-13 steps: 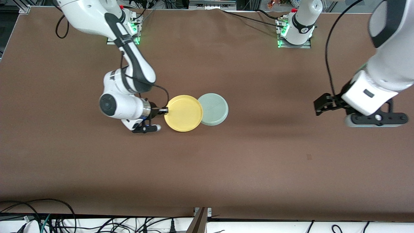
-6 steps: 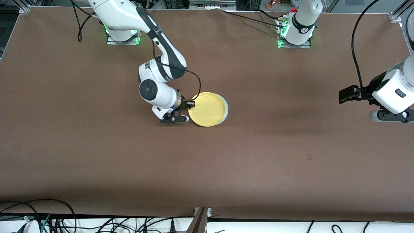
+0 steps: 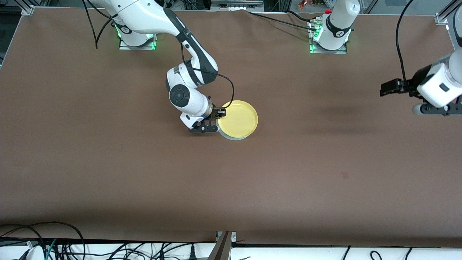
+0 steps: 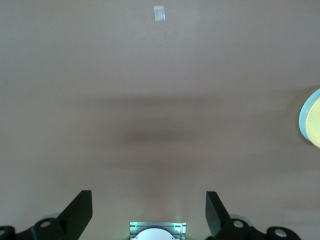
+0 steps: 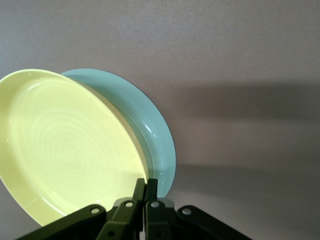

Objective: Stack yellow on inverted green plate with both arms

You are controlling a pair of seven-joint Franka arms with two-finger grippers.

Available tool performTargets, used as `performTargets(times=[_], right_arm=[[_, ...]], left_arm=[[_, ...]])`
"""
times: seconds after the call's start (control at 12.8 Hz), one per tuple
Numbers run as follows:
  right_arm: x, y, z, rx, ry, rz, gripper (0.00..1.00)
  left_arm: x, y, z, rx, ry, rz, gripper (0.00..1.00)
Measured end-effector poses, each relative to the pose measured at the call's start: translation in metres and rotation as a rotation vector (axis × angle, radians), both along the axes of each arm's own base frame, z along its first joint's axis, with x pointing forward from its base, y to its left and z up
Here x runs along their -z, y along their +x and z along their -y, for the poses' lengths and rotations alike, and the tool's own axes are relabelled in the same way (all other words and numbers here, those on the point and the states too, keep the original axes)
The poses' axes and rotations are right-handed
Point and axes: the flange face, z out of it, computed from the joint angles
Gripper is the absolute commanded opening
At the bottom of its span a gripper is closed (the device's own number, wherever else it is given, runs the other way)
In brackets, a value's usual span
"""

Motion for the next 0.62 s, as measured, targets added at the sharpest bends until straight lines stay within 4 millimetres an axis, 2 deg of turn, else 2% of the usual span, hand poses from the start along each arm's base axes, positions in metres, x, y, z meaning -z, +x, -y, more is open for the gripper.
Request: performTargets(times=[0.08, 0.23, 0.62], right_arm=[[0.001, 0.001, 0.001, 0.002, -0.002, -0.001, 0.0], [0.004, 0.002, 0.003, 0.004, -0.006, -0.003, 0.0], [0.008, -0.002, 0.006, 0.004, -0.014, -0.013, 0.0]], left_arm=[[-0.001, -0.011, -0.001, 0.003, -0.002, 0.007, 1.0], [-0.003, -0.018, 0.001, 0.022, 0.014, 0.034, 1.0], [-0.014, 0.009, 0.009, 0.049, 0.033, 0.253, 1.0]])
